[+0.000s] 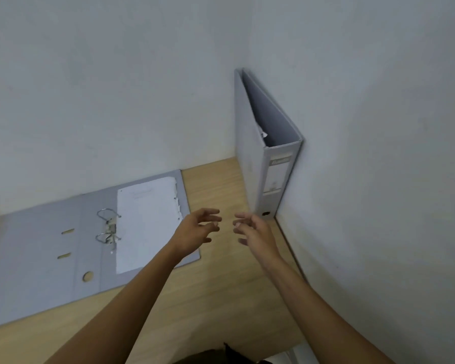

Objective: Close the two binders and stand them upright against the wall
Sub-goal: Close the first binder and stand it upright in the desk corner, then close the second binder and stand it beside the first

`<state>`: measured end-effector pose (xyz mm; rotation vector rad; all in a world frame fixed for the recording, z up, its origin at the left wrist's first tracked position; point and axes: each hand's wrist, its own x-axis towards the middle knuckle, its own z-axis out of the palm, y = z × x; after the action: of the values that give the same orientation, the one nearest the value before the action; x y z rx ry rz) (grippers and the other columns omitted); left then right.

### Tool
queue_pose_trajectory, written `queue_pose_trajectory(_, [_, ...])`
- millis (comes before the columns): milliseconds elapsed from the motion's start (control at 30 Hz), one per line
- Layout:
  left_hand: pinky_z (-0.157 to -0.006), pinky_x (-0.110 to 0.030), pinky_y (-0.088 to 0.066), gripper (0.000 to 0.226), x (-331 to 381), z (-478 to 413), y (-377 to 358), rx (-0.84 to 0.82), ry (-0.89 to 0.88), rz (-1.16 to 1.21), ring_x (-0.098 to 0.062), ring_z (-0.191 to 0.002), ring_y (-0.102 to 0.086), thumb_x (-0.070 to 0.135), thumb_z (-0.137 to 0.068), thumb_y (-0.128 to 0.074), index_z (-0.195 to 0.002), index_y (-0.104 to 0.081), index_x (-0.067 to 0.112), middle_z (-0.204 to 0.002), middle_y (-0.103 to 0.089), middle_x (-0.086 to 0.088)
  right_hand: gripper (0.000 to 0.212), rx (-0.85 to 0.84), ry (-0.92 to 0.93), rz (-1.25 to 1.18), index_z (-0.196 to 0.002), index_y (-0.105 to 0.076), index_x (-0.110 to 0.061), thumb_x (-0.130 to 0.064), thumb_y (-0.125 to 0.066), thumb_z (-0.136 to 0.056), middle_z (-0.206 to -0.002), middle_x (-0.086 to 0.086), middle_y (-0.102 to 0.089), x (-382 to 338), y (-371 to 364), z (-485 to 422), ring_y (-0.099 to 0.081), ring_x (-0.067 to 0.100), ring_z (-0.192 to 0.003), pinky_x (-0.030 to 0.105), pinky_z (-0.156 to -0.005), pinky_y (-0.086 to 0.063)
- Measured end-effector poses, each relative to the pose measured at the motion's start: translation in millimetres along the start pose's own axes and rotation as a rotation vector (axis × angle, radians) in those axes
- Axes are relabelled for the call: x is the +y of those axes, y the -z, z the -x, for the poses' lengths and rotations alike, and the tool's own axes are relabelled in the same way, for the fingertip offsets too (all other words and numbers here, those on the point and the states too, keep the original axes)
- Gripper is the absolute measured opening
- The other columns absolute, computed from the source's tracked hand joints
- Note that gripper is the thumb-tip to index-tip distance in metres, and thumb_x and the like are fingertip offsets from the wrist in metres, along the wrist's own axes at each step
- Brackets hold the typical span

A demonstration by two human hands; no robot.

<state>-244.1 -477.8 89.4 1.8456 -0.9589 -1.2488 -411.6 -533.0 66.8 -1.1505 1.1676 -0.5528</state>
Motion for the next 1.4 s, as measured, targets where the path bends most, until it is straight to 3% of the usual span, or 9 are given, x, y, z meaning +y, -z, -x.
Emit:
queue_pose_trajectory(200, [-0.086, -0.037, -0.060, 0.027, -63, 46, 55, 0.113, 0.115, 0.099, -0.017, -0.105, -0.072, 0.018, -0.100, -0.056, -0.126, -0.063, 0.018, -0.118, -0.072, 0.000, 0.020, -0.157, -0.131, 0.091, -0.111, -0.069, -0.019, -0.018, -0.056, -0.096, -0.103, 0.000, -0.074, 14, -55, 13, -0.070, 0.017, -0.095, 0.040, -0.090, -0.057])
queue_pose_trajectory(367, [-0.081, -0.030, -0.058, 0.028, -118, 90, 123, 0.192, 0.183, 0.158, -0.013, -0.105, -0.072, 0.021, -0.100, -0.056, -0.128, -0.062, 0.020, -0.120, -0.072, 0.002, 0.020, -0.242, -0.191, 0.172, -0.108, -0.071, -0.021, -0.019, -0.057, -0.094, -0.105, 0.002, -0.076, 23, -133, 24, -0.073, 0.022, -0.102, 0.036, -0.085, -0.057])
queue_pose_trajectory(567, [-0.082, -0.032, -0.058, 0.028, -181, 129, 205, 0.292, 0.272, 0.253, -0.015, -0.105, -0.071, 0.017, -0.100, -0.053, -0.127, -0.062, 0.018, -0.118, -0.071, 0.001, 0.021, -0.351, -0.232, 0.274, -0.109, -0.071, -0.021, -0.018, -0.054, -0.097, -0.107, 0.002, -0.075, 30, -231, 30, -0.073, 0.021, -0.102, 0.040, -0.092, -0.057])
queue_pose_trajectory(800, [-0.085, -0.036, -0.057, 0.028, -243, 167, 276, 0.403, 0.383, 0.342, -0.019, -0.108, -0.069, 0.016, -0.099, -0.055, -0.126, -0.061, 0.016, -0.120, -0.070, -0.002, 0.021, -0.489, -0.218, 0.414, -0.112, -0.069, -0.016, -0.018, -0.055, -0.096, -0.112, 0.005, -0.073, 42, -344, 21, -0.071, 0.021, -0.104, 0.039, -0.091, -0.057])
queue_pose_trajectory(933, [-0.085, -0.036, -0.057, 0.032, -267, 175, 313, 0.429, 0.438, 0.299, -0.021, -0.113, -0.065, 0.015, -0.097, -0.057, -0.128, -0.060, 0.016, -0.127, -0.067, -0.004, 0.025, -0.572, -0.085, 0.621, -0.117, -0.069, -0.014, -0.014, -0.056, -0.095, -0.120, 0.006, -0.067, 45, -410, 7, -0.064, 0.022, -0.109, 0.039, -0.096, -0.052])
queue_pose_trajectory(1067, [-0.082, -0.030, -0.055, 0.039, -281, 174, 345, 0.478, 0.445, 0.157, -0.020, -0.114, -0.060, 0.020, -0.099, -0.056, -0.137, -0.053, 0.016, -0.138, -0.058, -0.003, 0.044, -0.626, 0.140, 0.838, -0.138, -0.055, -0.013, -0.015, -0.055, -0.094, -0.152, 0.006, -0.047, 44, -463, -22, -0.048, 0.024, -0.137, 0.029, -0.110, -0.036])
queue_pose_trajectory(1167, [-0.098, -0.038, -0.052, 0.044, -287, 170, 362, 0.515, 0.449, 0.082, -0.024, -0.124, -0.057, 0.020, -0.099, -0.057, -0.142, -0.049, 0.016, -0.146, -0.052, -0.004, 0.066, -0.752, 0.181, 1.069, -0.159, -0.024, -0.021, -0.029, -0.047, -0.098, -0.171, 0.002, -0.009, 53, -491, -46, -0.015, 0.035, -0.155, 0.045, -0.126, -0.015])
queue_pose_trajectory(1267, [-0.105, -0.037, -0.045, 0.047, -294, 165, 374, 0.540, 0.464, 0.018, -0.026, -0.135, -0.051, 0.020, -0.098, -0.057, -0.144, -0.047, 0.016, -0.150, -0.049, -0.006, 0.076, -0.849, 0.192, 1.487, -0.161, 0.005, -0.031, -0.053, -0.034, -0.101, -0.169, -0.003, 0.019, 73, -499, -50, 0.017, 0.045, -0.153, 0.058, -0.125, -0.003])
queue_pose_trajectory(1400, [-0.113, -0.037, -0.035, 0.056, -306, 161, 378, 0.612, 0.493, -0.065, -0.030, -0.142, -0.041, 0.013, -0.095, -0.060, -0.148, -0.042, 0.009, -0.154, -0.042, -0.013, 0.084, -0.819, 0.298, 1.642, -0.158, 0.016, -0.035, -0.065, -0.032, -0.096, -0.166, -0.002, 0.030, 87, -477, -23, 0.025, 0.046, -0.150, 0.061, -0.122, -0.006])
